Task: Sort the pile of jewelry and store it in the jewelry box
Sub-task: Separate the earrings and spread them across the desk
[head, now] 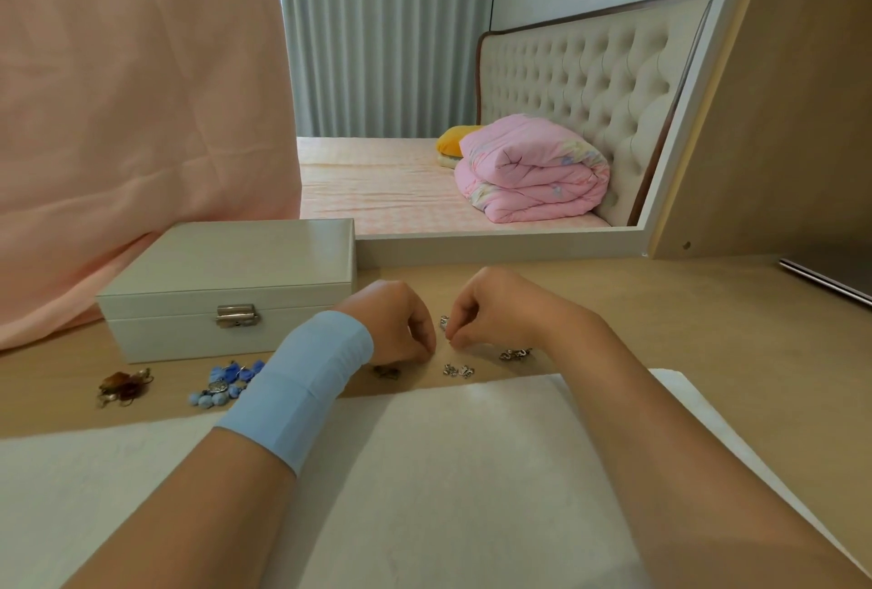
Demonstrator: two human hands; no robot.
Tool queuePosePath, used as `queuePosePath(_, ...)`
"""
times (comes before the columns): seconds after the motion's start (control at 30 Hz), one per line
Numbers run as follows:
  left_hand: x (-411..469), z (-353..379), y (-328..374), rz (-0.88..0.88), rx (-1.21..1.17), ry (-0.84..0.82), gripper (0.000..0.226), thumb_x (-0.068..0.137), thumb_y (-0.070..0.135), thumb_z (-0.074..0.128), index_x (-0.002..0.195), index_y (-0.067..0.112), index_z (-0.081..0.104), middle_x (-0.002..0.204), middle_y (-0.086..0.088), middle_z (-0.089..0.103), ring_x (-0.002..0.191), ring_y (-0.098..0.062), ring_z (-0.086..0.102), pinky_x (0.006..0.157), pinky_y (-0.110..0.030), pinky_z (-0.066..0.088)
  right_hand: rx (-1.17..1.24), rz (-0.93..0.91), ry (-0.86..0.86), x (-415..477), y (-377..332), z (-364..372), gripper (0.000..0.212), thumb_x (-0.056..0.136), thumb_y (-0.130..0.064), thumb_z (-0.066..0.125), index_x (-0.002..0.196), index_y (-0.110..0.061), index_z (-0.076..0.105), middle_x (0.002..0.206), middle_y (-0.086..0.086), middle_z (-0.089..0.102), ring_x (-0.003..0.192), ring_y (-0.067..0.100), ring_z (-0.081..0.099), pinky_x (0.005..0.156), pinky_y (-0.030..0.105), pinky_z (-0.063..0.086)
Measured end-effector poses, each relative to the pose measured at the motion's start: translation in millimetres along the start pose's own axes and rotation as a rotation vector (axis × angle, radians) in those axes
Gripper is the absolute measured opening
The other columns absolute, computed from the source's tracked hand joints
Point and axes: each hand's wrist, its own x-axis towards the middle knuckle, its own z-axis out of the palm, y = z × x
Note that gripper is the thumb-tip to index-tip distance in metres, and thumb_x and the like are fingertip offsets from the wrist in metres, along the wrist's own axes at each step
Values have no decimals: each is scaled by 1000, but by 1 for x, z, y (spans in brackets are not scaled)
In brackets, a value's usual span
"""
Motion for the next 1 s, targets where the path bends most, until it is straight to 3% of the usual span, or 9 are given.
queuePosePath(0.2, -1, -7, 0, 3, 23, -36, 15, 85, 18, 69, 92, 32, 69, 92, 17, 65, 87, -5, 62, 86, -26, 55, -32, 9, -37, 0, -7, 7, 13, 81, -18, 81, 90, -28, 80, 81, -16, 69, 72, 2, 63, 62, 20, 48)
queuePosePath(0.37, 0, -2, 3, -9, 6, -57, 22, 88, 23, 68, 108, 31, 61, 95, 17, 66, 83, -2, 58, 86, -24, 52, -28, 31, -9, 1, -3, 6, 20, 75, -21, 84, 94, -29, 79, 86, -14, 72, 82, 6, 68, 79, 27, 57)
queuePosePath(0.6, 0, 0, 1, 0, 53, -76, 11, 88, 30, 69, 99, 33, 72, 100, 14, 65, 88, -7, 59, 86, -25, 52, -15, 11, -37, 2, -4, 9, 5, 80, -27, 81, 83, -31, 80, 81, -16, 73, 80, 5, 68, 77, 30, 59)
queuePosePath(0.73, 2, -3, 1, 22, 20, -75, 17, 88, 23, 67, 102, 33, 69, 98, 15, 66, 86, -6, 60, 80, -20, 47, 50, 32, 142, 7, 16, -9, 13, 82, -22, 79, 77, -34, 77, 82, -15, 74, 82, 4, 68, 82, 27, 55)
queuePosePath(0.83, 5, -7, 2, 31, -16, 29, 23, 92, 16, 55, 104, 34, 64, 98, 14, 65, 85, -5, 58, 79, -20, 47, 31, 105, 302, 6, 34, -17, 15, 85, -22, 73, 82, -36, 74, 85, -17, 71, 86, 6, 68, 87, 32, 56)
queuePosePath(1.0, 15, -4, 11, 36, -88, 188, 30, 100, 12, 47, 112, 30, 67, 106, 14, 64, 92, -7, 56, 88, -22, 46, -60, 151, 315, 5, 35, -8, 16, 92, -28, 66, 102, -36, 74, 102, -16, 70, 97, 10, 64, 84, 28, 50)
